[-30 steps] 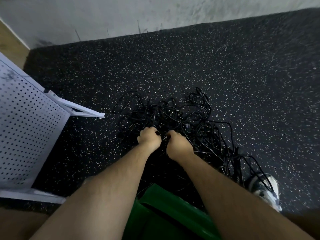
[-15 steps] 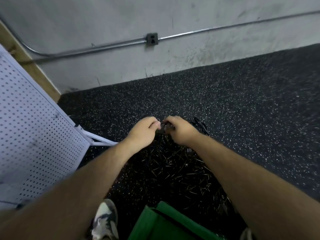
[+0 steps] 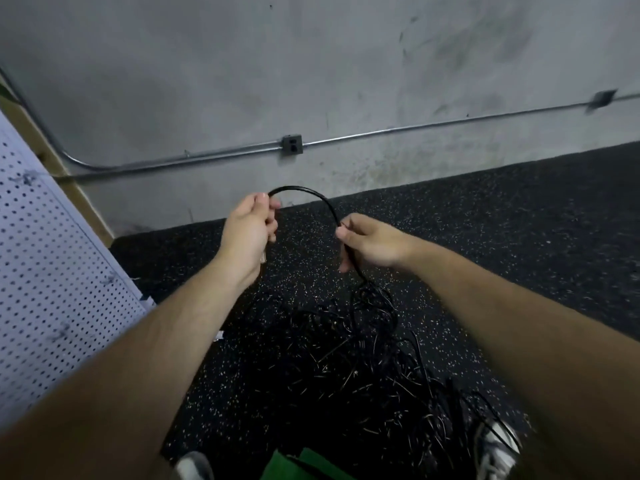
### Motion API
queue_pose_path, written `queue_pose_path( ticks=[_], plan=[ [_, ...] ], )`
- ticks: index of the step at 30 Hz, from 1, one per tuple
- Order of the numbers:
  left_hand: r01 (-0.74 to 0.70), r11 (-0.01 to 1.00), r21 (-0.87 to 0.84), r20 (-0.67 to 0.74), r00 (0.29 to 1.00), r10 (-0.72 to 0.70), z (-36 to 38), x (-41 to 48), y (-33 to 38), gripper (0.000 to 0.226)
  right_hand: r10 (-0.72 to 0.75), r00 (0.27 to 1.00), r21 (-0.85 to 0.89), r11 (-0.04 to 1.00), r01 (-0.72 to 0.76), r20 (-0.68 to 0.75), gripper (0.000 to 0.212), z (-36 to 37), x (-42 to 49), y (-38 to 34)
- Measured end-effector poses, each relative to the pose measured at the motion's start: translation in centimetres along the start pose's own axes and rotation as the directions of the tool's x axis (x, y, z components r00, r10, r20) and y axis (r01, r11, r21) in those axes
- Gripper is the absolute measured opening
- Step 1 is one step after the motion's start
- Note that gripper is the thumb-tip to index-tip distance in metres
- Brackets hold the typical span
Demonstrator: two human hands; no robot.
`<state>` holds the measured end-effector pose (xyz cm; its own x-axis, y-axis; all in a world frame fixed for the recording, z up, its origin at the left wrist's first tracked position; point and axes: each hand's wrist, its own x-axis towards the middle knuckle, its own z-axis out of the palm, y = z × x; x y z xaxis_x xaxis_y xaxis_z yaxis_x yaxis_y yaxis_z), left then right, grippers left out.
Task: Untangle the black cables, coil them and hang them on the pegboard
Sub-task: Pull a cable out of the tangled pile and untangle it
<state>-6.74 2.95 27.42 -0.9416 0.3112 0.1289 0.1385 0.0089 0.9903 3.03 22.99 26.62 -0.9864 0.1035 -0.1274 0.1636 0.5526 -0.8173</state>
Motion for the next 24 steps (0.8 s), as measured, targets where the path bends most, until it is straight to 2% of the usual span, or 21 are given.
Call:
queue_pose_path(
  ticks=[3,5,8,10,12,15,18,20,24],
  plan=[
    [-0.04,0.956,0.29,0.139,0.99,-0.001,0.4,1.1,-0.1,0.031,-0.036,0.977,0.128,0.99,0.064,-0.208,0.014,-0.9,0.3,-1.2],
    [-0.048,0.932,0.358,0.263,0.963,-0.051,0.9,1.4,-1.0,0.026,-0.036,0.949,0.26,0.958,0.122,-0.312,0.011,-1.6,0.6,-2.2],
    [-0.076,0.896,0.437,0.362,0.927,-0.097,2.5,0.9,-1.7,0.01,-0.061,0.929,0.384,0.899,0.21,-0.366,0.008,-1.6,1.0,-3.9],
    [-0.081,0.912,0.403,0.4,0.911,-0.096,4.2,0.3,-1.8,0.03,-0.072,0.913,0.404,0.881,0.247,-0.401,0.008,-1.1,1.3,-4.9],
    [-0.037,0.965,0.259,0.45,0.889,-0.086,5.6,0.3,-2.0,0.04,-0.06,0.903,0.465,0.841,0.275,-0.425,0.008,-0.7,1.6,-5.8],
    [0.006,0.989,0.148,0.493,0.866,-0.079,6.8,0.3,-2.4,0.022,-0.038,0.904,0.582,0.754,0.306,-0.425,0.01,-0.5,1.9,-6.5],
    [0.061,0.995,0.083,0.397,0.914,-0.089,6.7,1.2,-2.4,0.003,-0.05,0.907,0.6,0.735,0.316,-0.417,0.017,-0.7,2.0,-5.6],
    [0.08,0.993,0.089,0.361,0.926,-0.108,6.3,1.9,-2.6,0.008,-0.025,0.91,0.644,0.698,0.313,-0.414,0.013,-0.9,2.0,-5.0],
    [0.122,0.961,0.248,0.481,0.846,-0.231,6.4,0.7,-3.4,0.033,0.02,0.92,0.74,0.602,0.301,-0.391,0.009,-0.8,2.1,-5.0]
  ],
)
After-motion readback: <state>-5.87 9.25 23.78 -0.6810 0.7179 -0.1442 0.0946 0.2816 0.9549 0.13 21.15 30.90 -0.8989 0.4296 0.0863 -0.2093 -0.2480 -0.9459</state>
